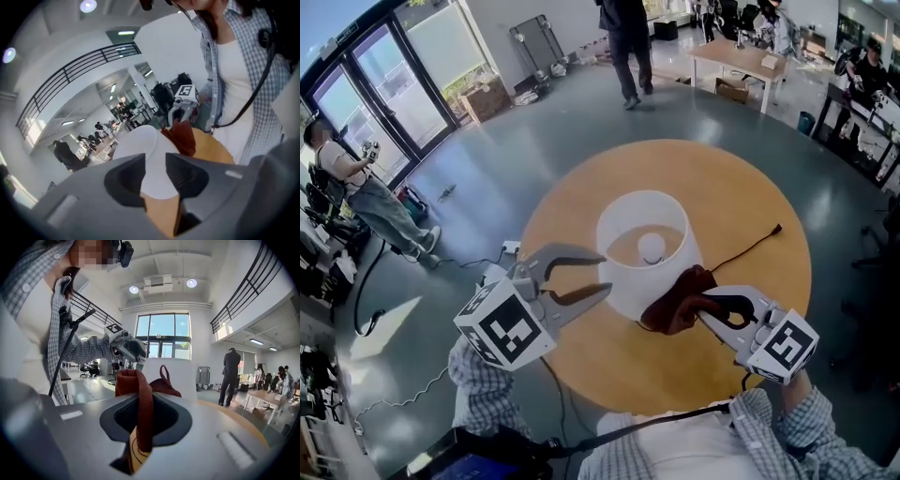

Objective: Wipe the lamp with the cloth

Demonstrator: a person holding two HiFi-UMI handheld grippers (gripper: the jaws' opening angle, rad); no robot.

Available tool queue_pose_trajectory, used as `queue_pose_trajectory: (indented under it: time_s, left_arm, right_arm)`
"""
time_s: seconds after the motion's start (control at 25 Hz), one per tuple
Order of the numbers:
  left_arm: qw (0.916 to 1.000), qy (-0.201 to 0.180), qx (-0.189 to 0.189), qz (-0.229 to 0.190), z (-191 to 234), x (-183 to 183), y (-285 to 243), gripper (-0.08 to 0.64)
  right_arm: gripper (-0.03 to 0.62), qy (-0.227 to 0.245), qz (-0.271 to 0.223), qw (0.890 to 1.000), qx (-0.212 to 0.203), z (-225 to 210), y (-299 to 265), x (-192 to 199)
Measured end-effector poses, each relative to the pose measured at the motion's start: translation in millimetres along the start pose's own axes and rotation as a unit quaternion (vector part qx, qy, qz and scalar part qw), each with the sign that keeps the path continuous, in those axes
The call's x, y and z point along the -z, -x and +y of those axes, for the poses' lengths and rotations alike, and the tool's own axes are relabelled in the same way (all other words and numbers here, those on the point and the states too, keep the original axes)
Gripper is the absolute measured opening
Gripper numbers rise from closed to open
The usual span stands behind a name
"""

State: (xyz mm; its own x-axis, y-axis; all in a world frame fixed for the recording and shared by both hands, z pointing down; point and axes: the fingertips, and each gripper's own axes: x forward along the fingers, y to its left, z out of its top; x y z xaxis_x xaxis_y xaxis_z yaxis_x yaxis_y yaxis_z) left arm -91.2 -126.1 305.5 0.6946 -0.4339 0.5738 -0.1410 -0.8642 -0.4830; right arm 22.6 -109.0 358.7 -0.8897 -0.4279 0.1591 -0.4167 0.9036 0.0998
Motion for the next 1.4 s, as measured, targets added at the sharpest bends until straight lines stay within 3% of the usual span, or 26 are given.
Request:
queue_pose_trajectory:
  time_s: [0.12,0.32,0.48,0.64,0.84,1.0,1.2,1.4]
  left_arm:
    - [0.9956,-0.057,0.044,0.061,-0.5,-4.4,-16.5,0.135]
    - [0.9786,-0.121,0.099,0.133,-9.7,-4.1,-38.9,0.137]
    - [0.9726,-0.147,0.117,0.136,-14.4,-9.1,-45.8,0.118]
    - [0.9749,-0.160,0.112,0.107,-13.9,-11.8,-44.8,0.109]
    - [0.9806,-0.146,0.102,0.082,-13.5,-8.4,-48.2,0.101]
    - [0.9898,-0.103,0.085,0.049,-4.1,-1.6,-40.9,0.087]
    - [0.9965,-0.052,0.064,0.011,9.7,-1.8,-36.5,0.083]
    - [0.9988,-0.023,0.043,-0.001,20.5,12.6,-24.0,0.084]
  right_arm:
    - [0.048,-0.001,0.000,1.000,0.001,-0.2,0.6,0.6]
    - [0.048,0.000,0.000,1.000,0.000,2.5,5.2,2.4]
    - [0.048,0.001,0.001,1.000,0.002,2.5,8.0,4.5]
    - [0.048,-0.001,0.002,1.000,0.001,2.1,8.0,2.1]
    - [0.048,-0.008,-0.013,1.000,0.004,-4.0,12.3,0.0]
    - [0.048,-0.051,-0.049,0.997,0.041,-30.3,18.3,-16.8]
    - [0.048,-0.143,-0.089,0.977,0.129,-92.4,49.1,-22.9]
    - [0.048,-0.191,-0.077,0.962,0.178,-123.0,56.5,2.1]
